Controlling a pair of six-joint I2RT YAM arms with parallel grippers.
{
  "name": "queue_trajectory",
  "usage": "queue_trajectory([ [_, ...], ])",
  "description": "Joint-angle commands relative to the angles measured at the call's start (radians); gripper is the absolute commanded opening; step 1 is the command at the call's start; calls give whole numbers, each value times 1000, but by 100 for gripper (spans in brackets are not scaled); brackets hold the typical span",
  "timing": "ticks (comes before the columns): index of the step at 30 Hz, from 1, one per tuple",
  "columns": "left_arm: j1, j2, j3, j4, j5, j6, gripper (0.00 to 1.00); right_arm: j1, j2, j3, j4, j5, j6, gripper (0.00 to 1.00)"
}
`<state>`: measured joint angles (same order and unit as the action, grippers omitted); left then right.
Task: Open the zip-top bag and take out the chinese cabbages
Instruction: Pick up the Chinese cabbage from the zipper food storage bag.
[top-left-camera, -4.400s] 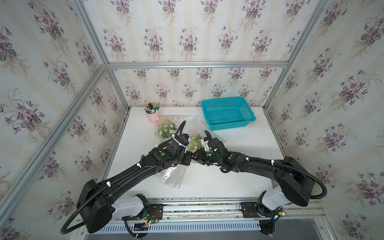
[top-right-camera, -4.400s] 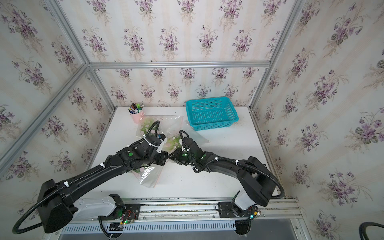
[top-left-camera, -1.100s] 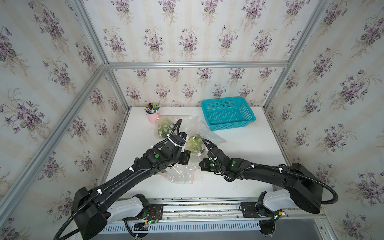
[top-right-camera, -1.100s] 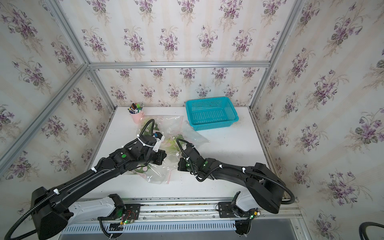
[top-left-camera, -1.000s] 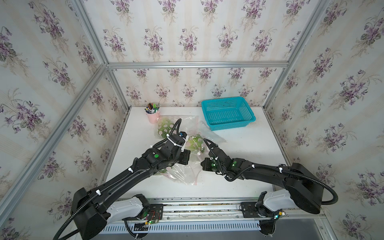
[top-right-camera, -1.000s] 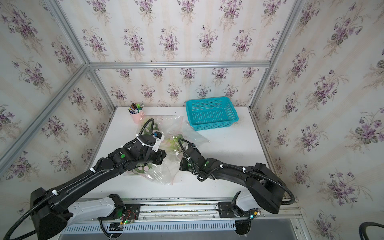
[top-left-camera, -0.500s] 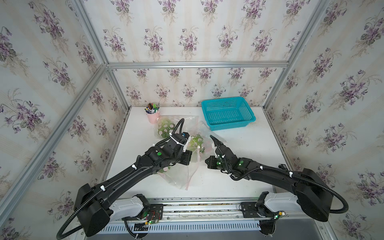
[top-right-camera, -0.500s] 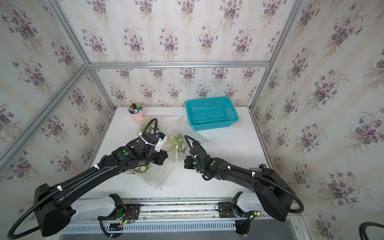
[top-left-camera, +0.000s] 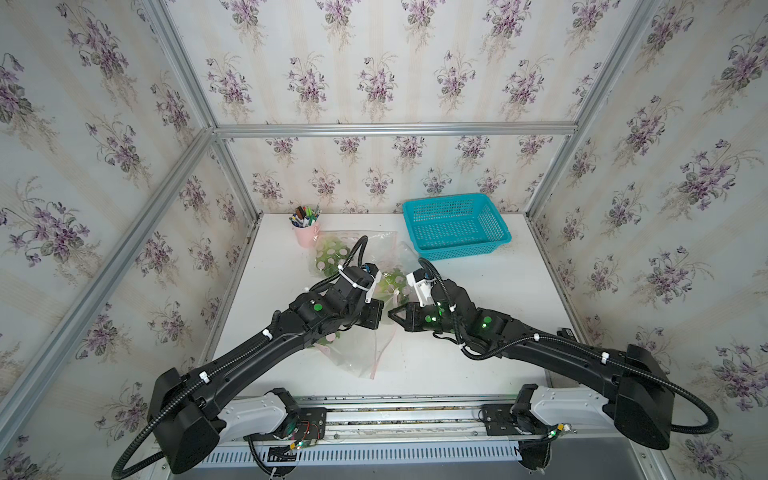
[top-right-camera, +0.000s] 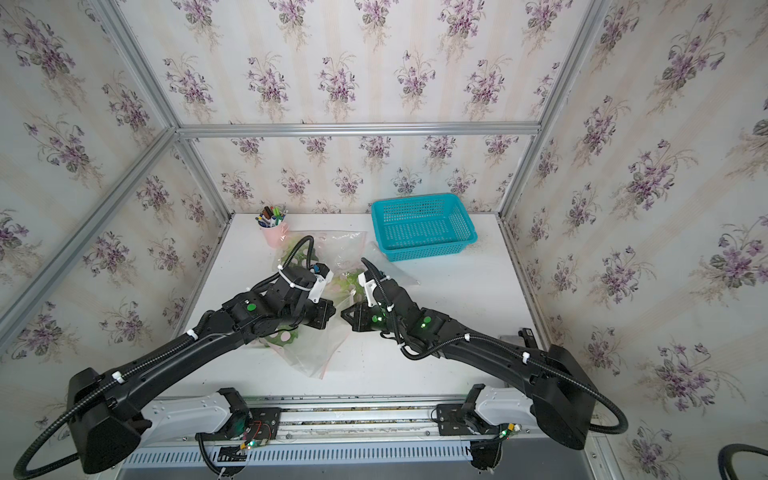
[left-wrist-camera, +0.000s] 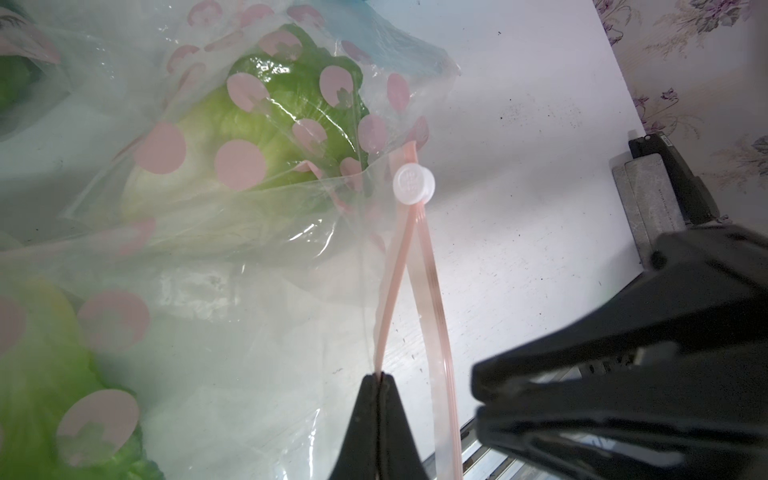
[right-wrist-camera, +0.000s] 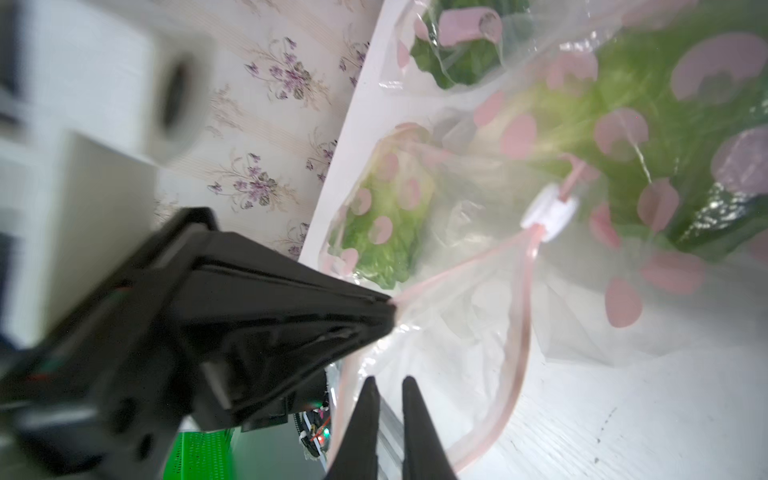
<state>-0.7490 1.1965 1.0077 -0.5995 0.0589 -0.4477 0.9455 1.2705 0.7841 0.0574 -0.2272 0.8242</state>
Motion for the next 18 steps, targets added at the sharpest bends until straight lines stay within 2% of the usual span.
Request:
queue_trajectory([
  [1, 1, -2, 11, -1, -14, -13, 0, 20, 47, -19, 92, -40, 38, 17],
  [6, 1, 6, 21, -2, -10, -15, 0, 33, 114, -25, 148, -32, 41, 28],
  [16, 1, 16, 43, 5, 8, -27, 0, 35, 234, -38, 275, -1, 52, 32],
  [18, 1, 17, 44, 7, 15, -31, 0, 35, 260, -28, 289, -8, 38, 37],
])
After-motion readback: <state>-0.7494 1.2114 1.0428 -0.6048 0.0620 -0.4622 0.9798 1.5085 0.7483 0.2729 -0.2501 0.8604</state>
